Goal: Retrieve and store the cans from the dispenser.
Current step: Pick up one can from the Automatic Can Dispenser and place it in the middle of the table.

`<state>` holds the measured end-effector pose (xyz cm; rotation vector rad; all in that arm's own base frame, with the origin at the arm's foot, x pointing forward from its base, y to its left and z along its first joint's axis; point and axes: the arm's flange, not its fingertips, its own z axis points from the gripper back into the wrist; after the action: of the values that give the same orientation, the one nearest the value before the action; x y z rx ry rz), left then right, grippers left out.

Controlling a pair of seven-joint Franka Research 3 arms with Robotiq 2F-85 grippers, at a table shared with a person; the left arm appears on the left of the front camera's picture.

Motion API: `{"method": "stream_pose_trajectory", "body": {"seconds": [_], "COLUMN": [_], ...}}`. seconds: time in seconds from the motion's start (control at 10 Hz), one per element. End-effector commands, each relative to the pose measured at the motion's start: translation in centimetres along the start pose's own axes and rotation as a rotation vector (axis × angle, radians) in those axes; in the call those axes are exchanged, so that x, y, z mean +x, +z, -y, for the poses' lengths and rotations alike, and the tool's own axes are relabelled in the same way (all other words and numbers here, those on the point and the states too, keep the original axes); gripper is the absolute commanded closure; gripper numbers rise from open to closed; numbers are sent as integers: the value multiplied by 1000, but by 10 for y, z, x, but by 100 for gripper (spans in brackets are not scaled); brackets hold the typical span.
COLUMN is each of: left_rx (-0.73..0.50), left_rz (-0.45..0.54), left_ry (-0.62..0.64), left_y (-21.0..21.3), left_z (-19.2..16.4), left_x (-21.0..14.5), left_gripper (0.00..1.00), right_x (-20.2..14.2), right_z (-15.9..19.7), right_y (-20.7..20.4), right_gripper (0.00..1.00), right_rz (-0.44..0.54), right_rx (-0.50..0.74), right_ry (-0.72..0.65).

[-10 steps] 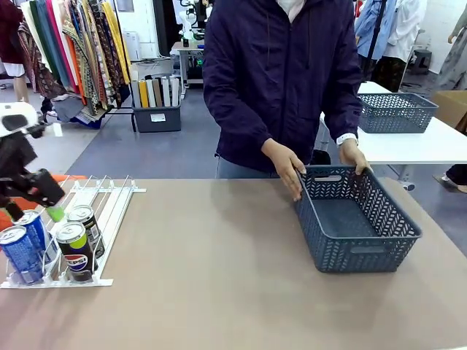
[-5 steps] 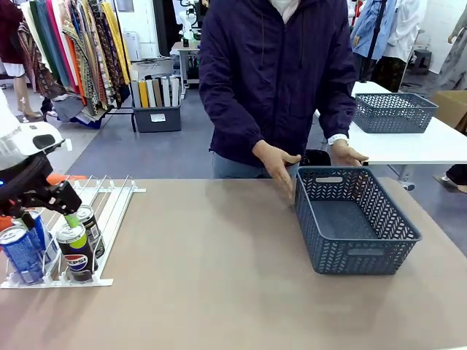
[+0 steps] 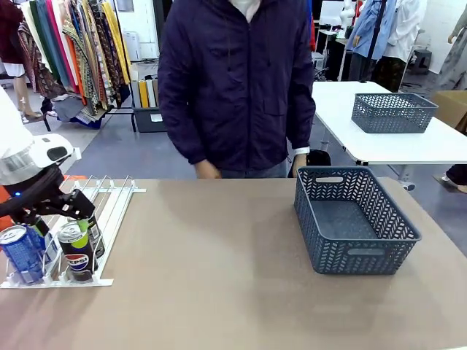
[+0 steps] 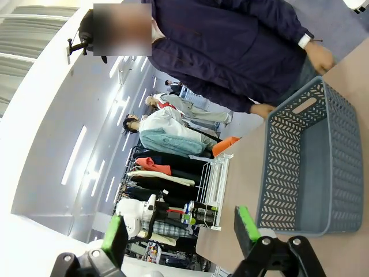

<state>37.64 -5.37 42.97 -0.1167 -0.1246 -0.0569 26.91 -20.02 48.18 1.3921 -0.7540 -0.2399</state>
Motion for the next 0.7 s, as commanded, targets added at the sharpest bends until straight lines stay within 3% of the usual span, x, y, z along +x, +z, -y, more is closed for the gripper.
{"method": "stream_pose_trajectory", "body": {"seconds": [0.0, 0.5, 0.6], "left_rx": [-23, -20, -66], "left_rz": [-3, -49, -65], "left_ry": [10, 7, -11], "left_y": [-15, -23, -26], "left_z": [5, 7, 8], "left_x": [2, 6, 8], "left_gripper": [0, 0, 0], "right_x": [3, 3, 3], "right_z": [-5, -5, -5], "right_y": [-1, -1, -1], "right_gripper": [0, 0, 0], "right_rz": [18, 18, 18], "right_rx": [26, 26, 26], "right_ry": [2, 2, 2]}}
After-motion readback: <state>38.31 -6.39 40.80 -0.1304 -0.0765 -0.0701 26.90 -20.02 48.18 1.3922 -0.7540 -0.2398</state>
